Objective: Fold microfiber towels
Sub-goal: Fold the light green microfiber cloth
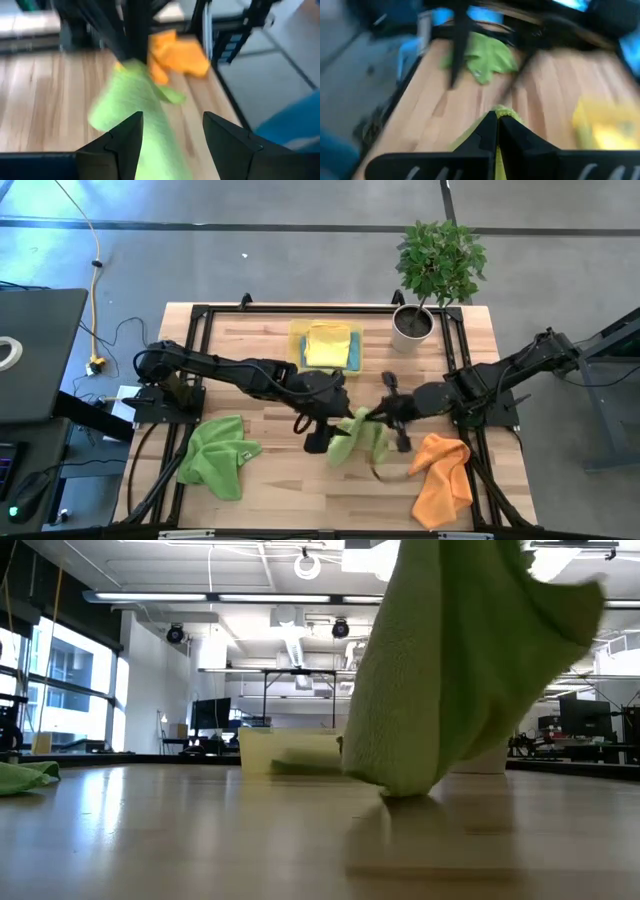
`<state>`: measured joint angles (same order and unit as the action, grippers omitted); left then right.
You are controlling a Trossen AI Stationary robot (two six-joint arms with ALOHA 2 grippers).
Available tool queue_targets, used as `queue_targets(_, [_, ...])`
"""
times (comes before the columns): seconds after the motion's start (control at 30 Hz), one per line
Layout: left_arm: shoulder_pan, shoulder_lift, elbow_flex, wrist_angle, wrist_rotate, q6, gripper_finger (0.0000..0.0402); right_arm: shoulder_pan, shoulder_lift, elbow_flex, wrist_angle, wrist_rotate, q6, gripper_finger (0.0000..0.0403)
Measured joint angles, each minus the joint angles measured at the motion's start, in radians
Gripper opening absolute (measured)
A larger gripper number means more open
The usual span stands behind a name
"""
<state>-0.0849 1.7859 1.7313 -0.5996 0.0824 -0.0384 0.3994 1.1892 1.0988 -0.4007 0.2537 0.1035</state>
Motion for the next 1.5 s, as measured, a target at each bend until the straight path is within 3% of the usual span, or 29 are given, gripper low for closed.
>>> queue_targets(0.17, [-0.010,-0.001,0.001,-0.153,-0.054,-0.067,0.0197,-0.040,0.020,0.000,-0.155,0.018,0.499,0.0000])
queue_targets(0.3, [-0.026,-0.001,0.001,-0.189,-0.069,-0.144,0.0197,-0.052,0.083,0.000,-0.295,0.027,0.725,0.0000])
queue_targets(0.5, [-0.062,-0.001,0.001,-0.190,-0.068,-0.197,0.0197,-0.059,0.209,-0.001,-0.291,0.026,0.763,0.0011])
queue_targets(0.67, [-0.090,-0.001,0.001,-0.199,-0.068,-0.238,0.0197,-0.069,0.257,-0.001,-0.275,0.022,0.760,0.0083])
queue_targets(0.87, [-0.107,-0.001,0.001,-0.242,-0.064,-0.304,0.0197,-0.106,0.202,0.051,-0.431,-0.064,0.738,0.0166])
queue_targets(1.03, [-0.108,0.001,0.001,-0.223,-0.093,-0.330,0.0197,-0.099,0.129,0.099,-0.662,-0.069,0.786,0.0175])
queue_targets(1.2, [-0.108,0.010,0.002,-0.203,-0.179,-0.322,0.0197,-0.031,0.071,0.098,-0.733,-0.061,0.760,0.0176])
queue_targets(1.37, [-0.100,0.015,0.003,-0.211,-0.197,-0.326,0.0197,0.069,0.115,0.098,-0.699,0.067,1.020,0.0176])
queue_targets(1.5, [-0.099,0.015,0.003,-0.221,-0.199,-0.326,0.0197,0.128,0.213,0.098,-0.692,0.074,1.222,0.0176])
